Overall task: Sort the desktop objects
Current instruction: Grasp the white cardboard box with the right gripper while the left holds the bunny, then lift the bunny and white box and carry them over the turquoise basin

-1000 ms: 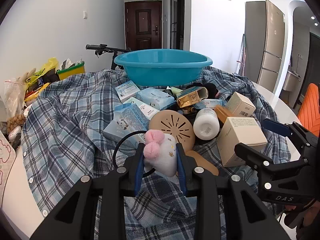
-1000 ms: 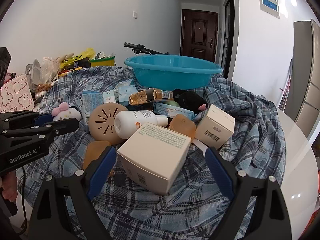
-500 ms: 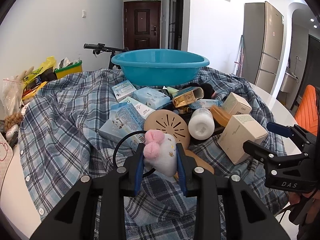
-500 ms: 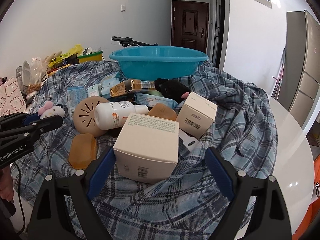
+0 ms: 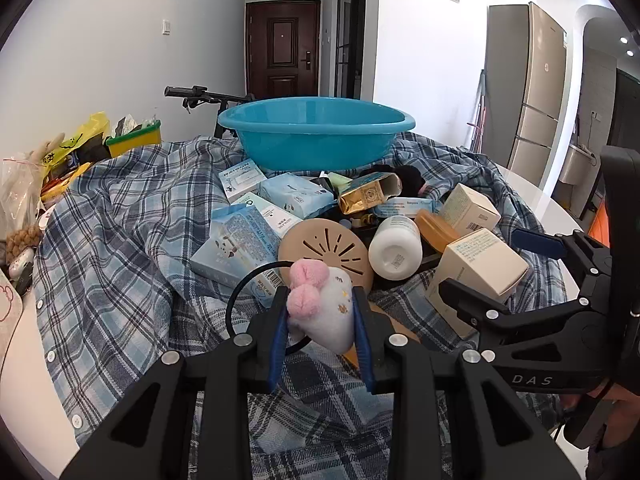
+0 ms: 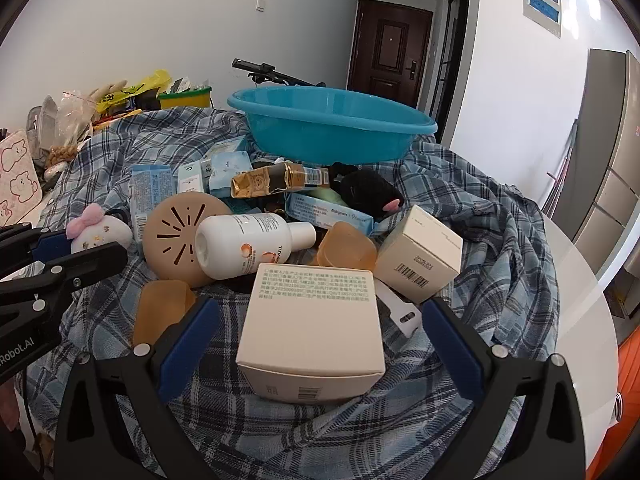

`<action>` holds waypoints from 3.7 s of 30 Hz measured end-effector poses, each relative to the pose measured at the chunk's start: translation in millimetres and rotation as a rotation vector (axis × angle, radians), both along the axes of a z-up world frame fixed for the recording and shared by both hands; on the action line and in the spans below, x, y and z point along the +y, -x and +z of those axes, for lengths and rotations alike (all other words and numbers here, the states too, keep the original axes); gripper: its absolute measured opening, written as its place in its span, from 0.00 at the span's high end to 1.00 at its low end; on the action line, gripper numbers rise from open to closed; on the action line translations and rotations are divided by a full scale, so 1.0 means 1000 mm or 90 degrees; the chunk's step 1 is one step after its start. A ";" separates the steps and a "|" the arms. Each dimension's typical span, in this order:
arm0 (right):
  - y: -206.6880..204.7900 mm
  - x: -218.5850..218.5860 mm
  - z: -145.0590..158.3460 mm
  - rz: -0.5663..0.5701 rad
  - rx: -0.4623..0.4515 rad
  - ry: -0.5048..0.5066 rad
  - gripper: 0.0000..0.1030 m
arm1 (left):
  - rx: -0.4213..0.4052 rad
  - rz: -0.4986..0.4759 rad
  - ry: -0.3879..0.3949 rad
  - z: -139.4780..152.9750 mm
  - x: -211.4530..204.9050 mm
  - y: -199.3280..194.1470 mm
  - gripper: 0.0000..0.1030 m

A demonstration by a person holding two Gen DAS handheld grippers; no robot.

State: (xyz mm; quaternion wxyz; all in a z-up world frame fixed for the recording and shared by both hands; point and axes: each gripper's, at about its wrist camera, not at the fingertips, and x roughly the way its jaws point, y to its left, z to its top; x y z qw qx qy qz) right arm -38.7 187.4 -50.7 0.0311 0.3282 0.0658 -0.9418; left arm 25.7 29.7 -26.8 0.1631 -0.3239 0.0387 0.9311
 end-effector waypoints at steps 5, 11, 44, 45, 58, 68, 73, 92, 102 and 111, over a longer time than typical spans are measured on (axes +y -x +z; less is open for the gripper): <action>0.003 0.004 -0.003 0.005 -0.015 0.022 0.26 | 0.000 0.008 -0.005 0.000 -0.003 0.000 0.70; 0.003 0.009 -0.006 0.009 -0.028 0.051 0.44 | 0.005 0.011 -0.002 0.002 -0.003 -0.001 0.70; -0.043 0.013 0.071 -0.062 0.213 0.085 0.45 | 0.158 0.094 -0.011 0.063 0.028 -0.017 0.69; -0.043 0.013 0.071 -0.061 0.212 0.086 0.45 | 0.158 0.092 -0.012 0.063 0.028 -0.018 0.69; -0.039 0.012 0.107 -0.054 0.272 0.072 0.44 | 0.215 0.082 -0.030 0.105 0.028 -0.012 0.69; -0.043 0.014 0.182 -0.047 0.400 0.073 0.44 | 0.355 0.072 -0.072 0.199 0.026 -0.021 0.69; -0.050 0.012 0.205 -0.031 0.438 0.074 0.44 | 0.401 0.060 -0.073 0.225 0.025 -0.035 0.69; 0.046 0.021 0.214 -0.030 0.418 0.065 0.44 | 0.394 0.062 -0.089 0.251 0.034 0.082 0.69; 0.139 0.032 0.211 -0.051 0.395 0.036 0.44 | 0.395 0.071 -0.109 0.234 0.044 0.209 0.69; 0.200 0.053 0.223 -0.082 0.409 0.081 0.44 | 0.395 0.083 -0.125 0.250 0.058 0.283 0.69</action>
